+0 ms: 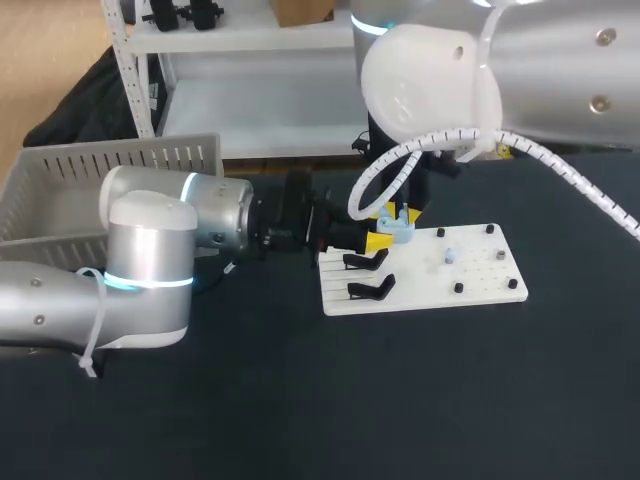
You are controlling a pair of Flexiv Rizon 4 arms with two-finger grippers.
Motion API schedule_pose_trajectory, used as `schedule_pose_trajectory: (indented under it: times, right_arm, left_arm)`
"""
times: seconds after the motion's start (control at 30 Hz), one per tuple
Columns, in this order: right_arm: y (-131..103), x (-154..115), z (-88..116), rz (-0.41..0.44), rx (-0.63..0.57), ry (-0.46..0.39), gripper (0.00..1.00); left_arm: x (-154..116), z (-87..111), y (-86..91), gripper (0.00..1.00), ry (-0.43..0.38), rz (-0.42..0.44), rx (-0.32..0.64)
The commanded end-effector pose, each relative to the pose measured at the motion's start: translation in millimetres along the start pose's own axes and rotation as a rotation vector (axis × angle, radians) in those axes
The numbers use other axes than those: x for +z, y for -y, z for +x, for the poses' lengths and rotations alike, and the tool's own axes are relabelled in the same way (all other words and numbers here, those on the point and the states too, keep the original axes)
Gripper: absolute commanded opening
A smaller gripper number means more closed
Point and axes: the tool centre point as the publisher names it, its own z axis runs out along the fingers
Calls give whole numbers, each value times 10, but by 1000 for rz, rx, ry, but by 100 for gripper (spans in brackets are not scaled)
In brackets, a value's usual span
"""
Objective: Pick up each earbud case from the left stands, insert the matching earbuds, close the lid, and place the case in the box.
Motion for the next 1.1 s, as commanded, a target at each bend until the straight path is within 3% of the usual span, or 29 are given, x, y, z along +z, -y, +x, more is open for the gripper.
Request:
schedule_pose_trajectory:
  times: [0.03,0.07,0.17,0.3,0.63,0.8,1.1]
  right_arm:
    - [-24,3,-15,9,1,-6,0]
    - [-24,4,-15,10,1,-6,0]
    - [-23,-4,-14,9,2,-7,26]
    - [15,-72,16,-15,8,-7,45]
    - [356,-267,49,-128,34,8,37]
    - [597,-247,-40,-212,-7,6,43]
    - [936,-181,-231,-306,-127,103,48]
  left_arm:
    - [-8,4,4,0,2,-3,1]
    - [-8,4,4,0,2,-3,1]
    - [-8,4,4,0,2,-3,1]
    - [-8,4,4,0,2,-3,1]
    - [-8,4,4,0,2,-3,1]
    - [-8,4,4,0,2,-3,1]
    - [-8,4,4,0,2,-3,1]
